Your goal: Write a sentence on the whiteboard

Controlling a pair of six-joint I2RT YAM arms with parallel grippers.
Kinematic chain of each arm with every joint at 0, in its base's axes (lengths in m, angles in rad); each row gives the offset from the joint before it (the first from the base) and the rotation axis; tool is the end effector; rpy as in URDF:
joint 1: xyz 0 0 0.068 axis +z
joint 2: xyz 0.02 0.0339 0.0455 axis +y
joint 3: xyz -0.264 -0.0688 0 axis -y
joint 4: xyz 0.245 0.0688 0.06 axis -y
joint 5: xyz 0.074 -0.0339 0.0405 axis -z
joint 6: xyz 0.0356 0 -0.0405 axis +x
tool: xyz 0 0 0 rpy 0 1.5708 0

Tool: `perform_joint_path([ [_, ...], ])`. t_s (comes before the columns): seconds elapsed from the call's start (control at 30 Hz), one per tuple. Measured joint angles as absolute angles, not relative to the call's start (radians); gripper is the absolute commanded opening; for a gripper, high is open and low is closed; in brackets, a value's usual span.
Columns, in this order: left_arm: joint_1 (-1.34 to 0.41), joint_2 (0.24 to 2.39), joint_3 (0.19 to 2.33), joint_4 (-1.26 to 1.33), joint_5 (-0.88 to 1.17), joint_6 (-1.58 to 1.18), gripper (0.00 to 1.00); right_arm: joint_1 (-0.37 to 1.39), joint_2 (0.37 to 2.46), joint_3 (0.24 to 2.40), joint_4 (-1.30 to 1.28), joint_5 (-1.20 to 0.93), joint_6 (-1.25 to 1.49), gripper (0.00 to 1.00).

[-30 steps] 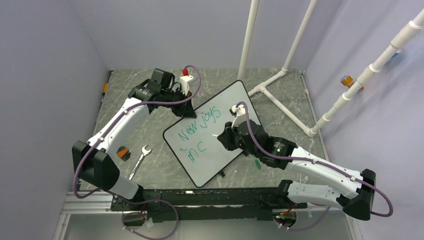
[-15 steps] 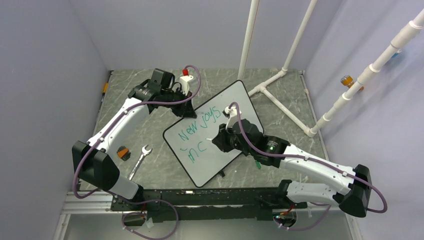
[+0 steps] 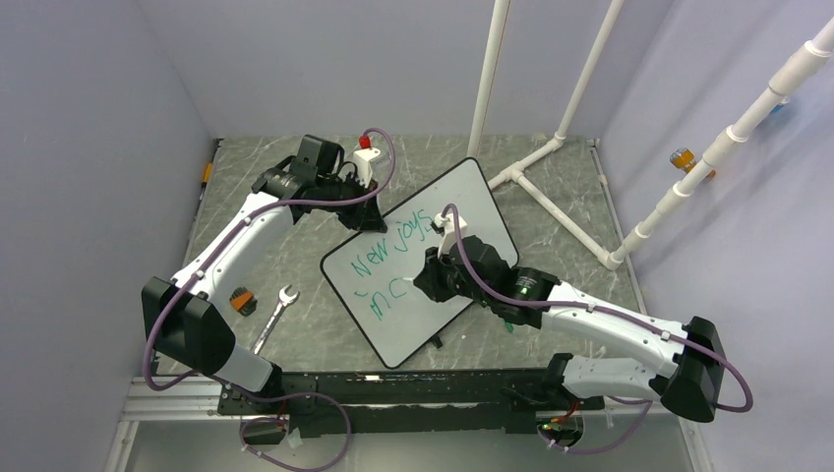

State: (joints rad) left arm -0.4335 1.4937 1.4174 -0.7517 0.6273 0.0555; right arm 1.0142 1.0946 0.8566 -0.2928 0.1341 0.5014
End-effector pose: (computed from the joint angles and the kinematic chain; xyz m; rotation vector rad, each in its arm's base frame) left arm 0.2799 -0.1526 0.3421 0.8644 2.2275 -0.9287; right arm 0.1337 0.2059 0.2934 -0.4740 2.1401 0.7552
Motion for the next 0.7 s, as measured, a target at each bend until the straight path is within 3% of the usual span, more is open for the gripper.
perform_joint_path([
  [0.7,-0.434,1.494,1.417,-0.753,0.612,0.057,0.00,1.014,1.087,0.789,-0.244,0.084,0.518,0.00],
])
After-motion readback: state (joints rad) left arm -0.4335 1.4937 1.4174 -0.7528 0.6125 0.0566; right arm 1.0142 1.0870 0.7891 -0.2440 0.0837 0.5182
